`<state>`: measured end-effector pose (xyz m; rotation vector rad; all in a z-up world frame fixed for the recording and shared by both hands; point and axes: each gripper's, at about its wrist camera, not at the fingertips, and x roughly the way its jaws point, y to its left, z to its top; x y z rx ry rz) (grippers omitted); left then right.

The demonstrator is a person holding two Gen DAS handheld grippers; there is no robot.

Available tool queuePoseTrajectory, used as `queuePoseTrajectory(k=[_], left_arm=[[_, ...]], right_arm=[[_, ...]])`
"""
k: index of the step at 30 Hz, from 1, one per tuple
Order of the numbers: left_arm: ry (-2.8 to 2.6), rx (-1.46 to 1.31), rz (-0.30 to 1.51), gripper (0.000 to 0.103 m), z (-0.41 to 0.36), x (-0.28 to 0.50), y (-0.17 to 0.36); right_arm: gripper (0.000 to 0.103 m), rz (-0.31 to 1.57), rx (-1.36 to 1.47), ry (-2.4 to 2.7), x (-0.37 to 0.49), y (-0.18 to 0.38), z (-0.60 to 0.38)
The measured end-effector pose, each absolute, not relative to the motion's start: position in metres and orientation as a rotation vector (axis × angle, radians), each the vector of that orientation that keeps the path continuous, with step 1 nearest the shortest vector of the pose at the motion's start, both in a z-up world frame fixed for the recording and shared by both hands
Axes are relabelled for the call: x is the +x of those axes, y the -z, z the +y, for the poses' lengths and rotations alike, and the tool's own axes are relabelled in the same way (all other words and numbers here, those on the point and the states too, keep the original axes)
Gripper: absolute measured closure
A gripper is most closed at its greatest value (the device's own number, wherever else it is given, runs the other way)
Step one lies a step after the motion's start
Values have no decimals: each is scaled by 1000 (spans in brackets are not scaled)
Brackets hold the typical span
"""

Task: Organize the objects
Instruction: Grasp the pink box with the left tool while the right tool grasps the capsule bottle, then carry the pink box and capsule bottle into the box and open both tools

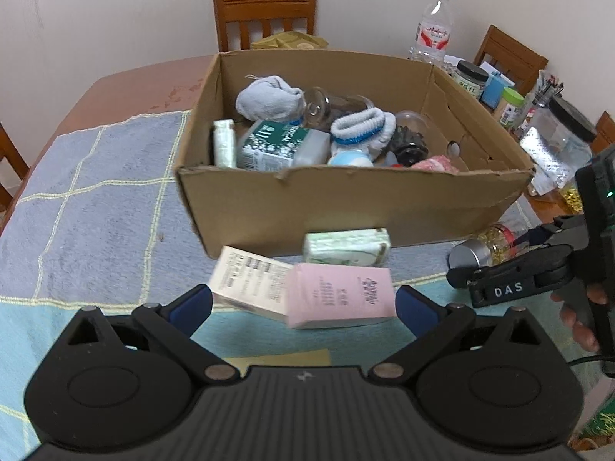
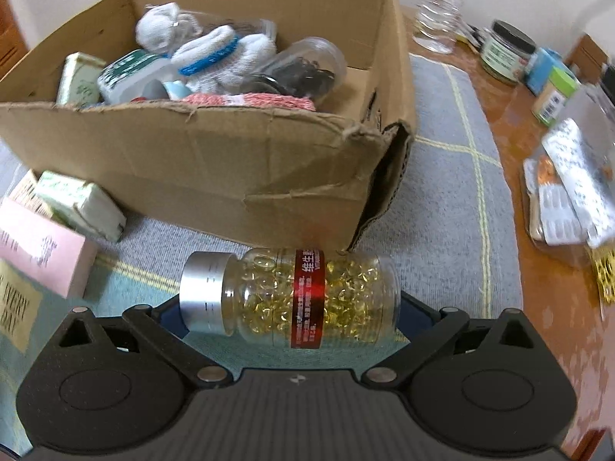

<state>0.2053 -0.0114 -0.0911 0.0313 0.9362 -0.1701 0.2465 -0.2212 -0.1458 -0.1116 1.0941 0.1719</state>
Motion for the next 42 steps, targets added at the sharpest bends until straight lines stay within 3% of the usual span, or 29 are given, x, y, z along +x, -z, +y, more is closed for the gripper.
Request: queuePoseTrajectory(k=[19, 24, 32, 42], left_arm=[[-18, 263, 826, 3, -91, 196, 134], [-52, 266, 829, 13, -92, 202, 140], [-62, 258, 825, 20, -87, 202, 141], [-36, 234, 829, 20, -81, 203, 138]], right_arm=[[0, 1071, -225, -370, 242, 147, -238], [0, 1058, -235, -391, 239, 148, -240], [0, 1049, -238, -400, 237, 148, -240], [0, 1069, -212, -372, 241, 146, -238]])
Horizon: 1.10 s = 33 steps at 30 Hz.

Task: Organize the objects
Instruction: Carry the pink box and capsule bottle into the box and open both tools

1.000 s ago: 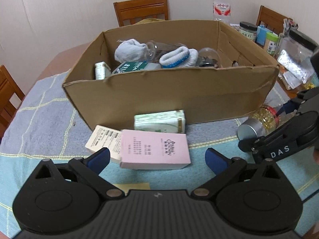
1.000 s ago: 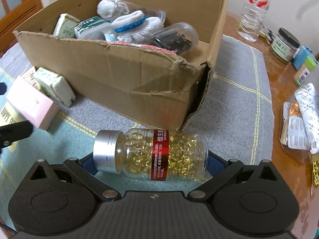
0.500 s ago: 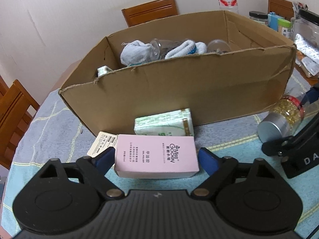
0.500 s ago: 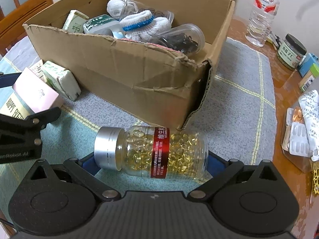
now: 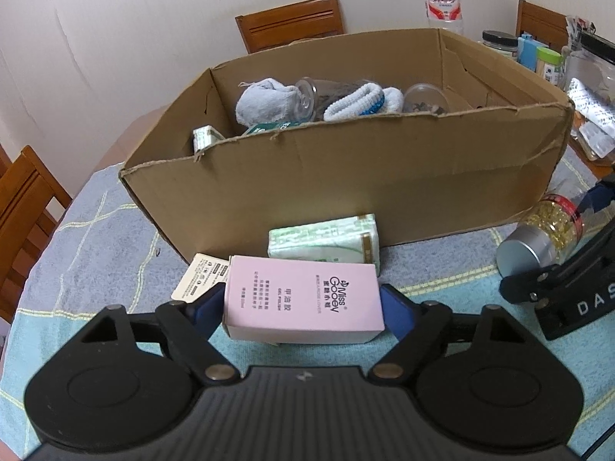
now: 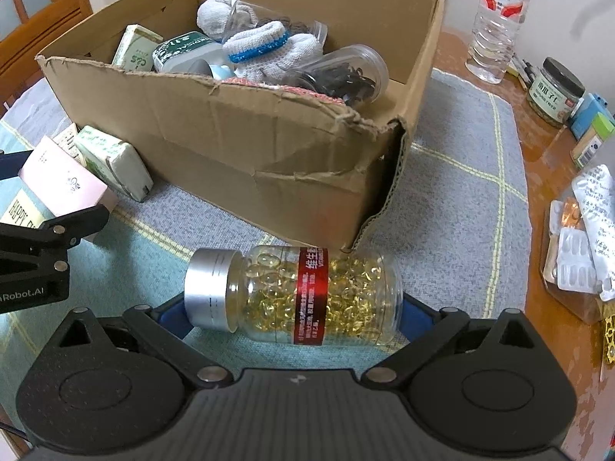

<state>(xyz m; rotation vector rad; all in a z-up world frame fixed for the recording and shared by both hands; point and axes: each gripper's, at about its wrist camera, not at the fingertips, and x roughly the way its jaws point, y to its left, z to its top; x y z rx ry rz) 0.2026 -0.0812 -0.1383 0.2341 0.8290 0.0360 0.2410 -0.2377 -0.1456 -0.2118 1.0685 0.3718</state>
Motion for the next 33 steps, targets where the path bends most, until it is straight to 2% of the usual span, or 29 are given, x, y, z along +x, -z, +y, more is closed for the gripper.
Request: queuePoseTrajectory(k=[11, 15, 33], left_arm=[[-9, 230, 836, 20, -79, 202, 136], [9, 233, 840, 20, -78, 203, 134], [204, 187, 916, 20, -61, 203, 100]], right_arm=[[0, 1101, -150, -345, 246, 143, -239], [7, 1102, -163, -336, 247, 141, -237], [7, 1153, -183, -397, 233, 114, -236]])
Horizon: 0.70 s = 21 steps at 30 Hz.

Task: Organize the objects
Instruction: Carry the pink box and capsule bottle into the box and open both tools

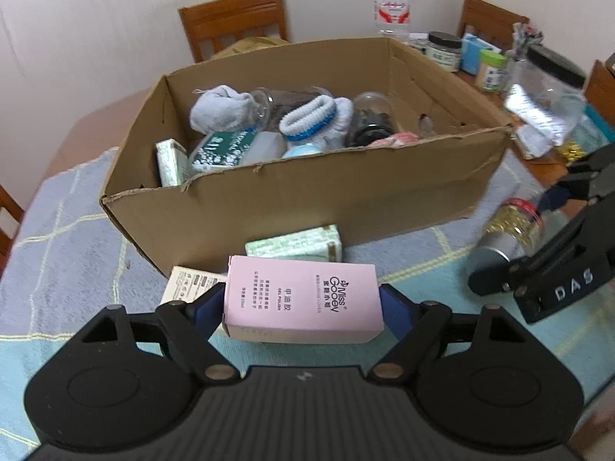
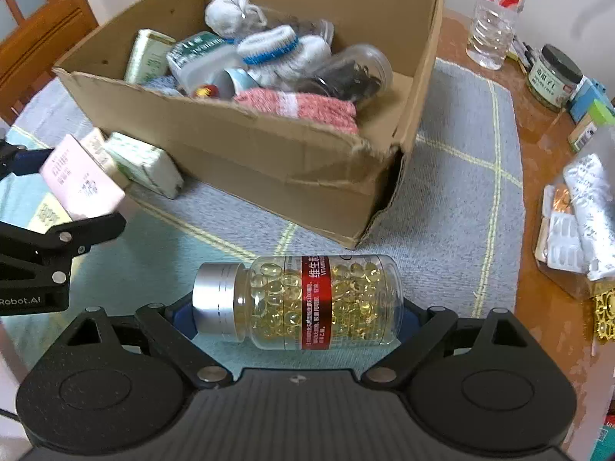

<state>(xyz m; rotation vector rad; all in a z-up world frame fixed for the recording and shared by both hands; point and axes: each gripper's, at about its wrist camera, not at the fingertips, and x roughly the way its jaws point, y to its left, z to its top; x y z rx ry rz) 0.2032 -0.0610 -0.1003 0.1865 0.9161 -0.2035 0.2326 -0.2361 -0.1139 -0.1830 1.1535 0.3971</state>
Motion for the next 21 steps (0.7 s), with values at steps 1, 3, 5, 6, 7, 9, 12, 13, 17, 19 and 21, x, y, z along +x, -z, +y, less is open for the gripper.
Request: queuePoseTrajectory(k=[1, 3, 5, 6, 7, 9, 12, 13, 17, 19, 21], left_arm=[[223, 184, 926, 20, -58, 202, 96], [255, 189, 936, 20, -54, 201, 87], [289, 189, 941, 20, -49, 200, 74], [301, 187, 942, 20, -47, 200, 69], [316, 186, 940, 20, -45, 200, 61], [336, 192, 929, 20, -41, 200, 49], [359, 191, 902, 20, -36, 203, 28], [364, 188, 891, 20, -34, 205, 21], [372, 183, 844, 20, -29, 217, 0], [372, 177, 825, 20, -26, 226, -8], [370, 167, 812, 20, -24, 236, -14]], right_arm=[[7, 1154, -179, -401, 231, 109, -237], [7, 1151, -173, -412, 230, 100, -237], [7, 1143, -177, -421, 227, 88, -237], [7, 1136, -183, -423, 226, 82, -236], [7, 1127, -188, -425, 225, 75, -236], [7, 1114, -190, -433, 223, 63, -235], [7, 1090, -180, -442, 225, 44, -233], [7, 1080, -174, -442, 226, 38, -231], [7, 1034, -156, -444, 228, 16, -224], [7, 1011, -157, -444, 229, 7, -221], [7, 991, -159, -442, 232, -1, -218]])
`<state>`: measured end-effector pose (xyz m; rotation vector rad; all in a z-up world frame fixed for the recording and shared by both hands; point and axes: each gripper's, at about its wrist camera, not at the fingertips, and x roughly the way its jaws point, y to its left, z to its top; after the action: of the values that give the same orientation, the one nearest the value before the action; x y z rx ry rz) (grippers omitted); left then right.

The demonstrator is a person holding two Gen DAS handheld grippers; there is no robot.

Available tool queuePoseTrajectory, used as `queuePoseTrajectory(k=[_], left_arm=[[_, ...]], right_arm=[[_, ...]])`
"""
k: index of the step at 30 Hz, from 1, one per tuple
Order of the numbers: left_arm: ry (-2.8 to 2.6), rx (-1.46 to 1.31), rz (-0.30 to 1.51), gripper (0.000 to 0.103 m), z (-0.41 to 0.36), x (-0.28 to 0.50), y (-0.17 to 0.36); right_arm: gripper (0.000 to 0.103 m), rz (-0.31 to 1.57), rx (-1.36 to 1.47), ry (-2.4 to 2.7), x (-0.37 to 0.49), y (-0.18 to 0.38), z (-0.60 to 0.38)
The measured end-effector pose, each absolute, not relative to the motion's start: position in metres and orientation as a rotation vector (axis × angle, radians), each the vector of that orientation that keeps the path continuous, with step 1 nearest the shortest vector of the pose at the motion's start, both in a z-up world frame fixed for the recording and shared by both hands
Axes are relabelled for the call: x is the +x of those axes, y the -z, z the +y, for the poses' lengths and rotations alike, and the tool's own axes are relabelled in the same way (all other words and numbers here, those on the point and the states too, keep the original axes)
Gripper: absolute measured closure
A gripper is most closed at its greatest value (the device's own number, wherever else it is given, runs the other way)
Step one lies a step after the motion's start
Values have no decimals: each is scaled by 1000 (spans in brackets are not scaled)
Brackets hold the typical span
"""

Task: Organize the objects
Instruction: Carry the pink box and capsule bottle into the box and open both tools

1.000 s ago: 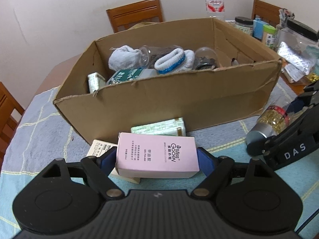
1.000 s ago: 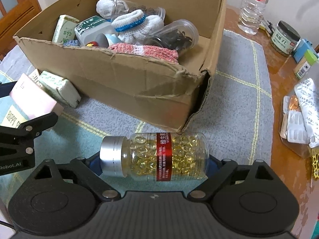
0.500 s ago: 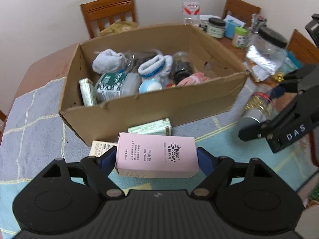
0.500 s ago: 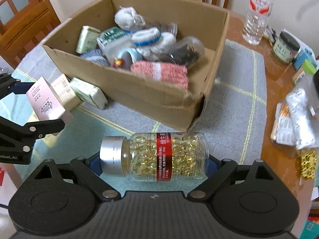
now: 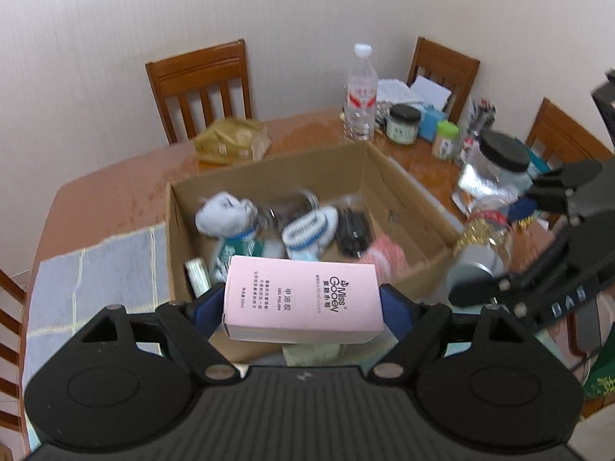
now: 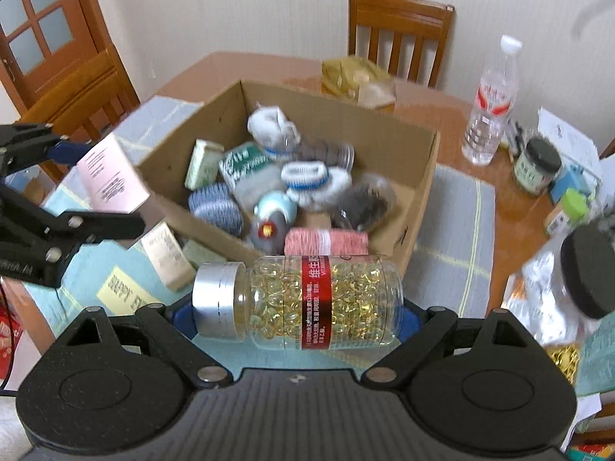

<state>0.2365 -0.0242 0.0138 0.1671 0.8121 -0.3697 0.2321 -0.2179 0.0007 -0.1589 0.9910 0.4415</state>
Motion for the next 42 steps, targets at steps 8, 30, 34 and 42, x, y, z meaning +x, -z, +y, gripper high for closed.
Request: queuePoseTrajectory(k=[8, 30, 34, 42], left_arm=[[335, 153, 771, 8, -26, 272, -19], [204, 82, 803, 4, 25, 245, 7], [208, 75, 817, 4, 30, 241, 12], [199, 95, 850, 4, 35, 233, 24]], right_arm=[[7, 950, -157, -422, 246, -18, -215], [7, 929, -194, -404, 311, -29, -198], [0, 903, -182, -386, 325, -33, -192], [0, 904, -163, -354, 326, -33, -191]])
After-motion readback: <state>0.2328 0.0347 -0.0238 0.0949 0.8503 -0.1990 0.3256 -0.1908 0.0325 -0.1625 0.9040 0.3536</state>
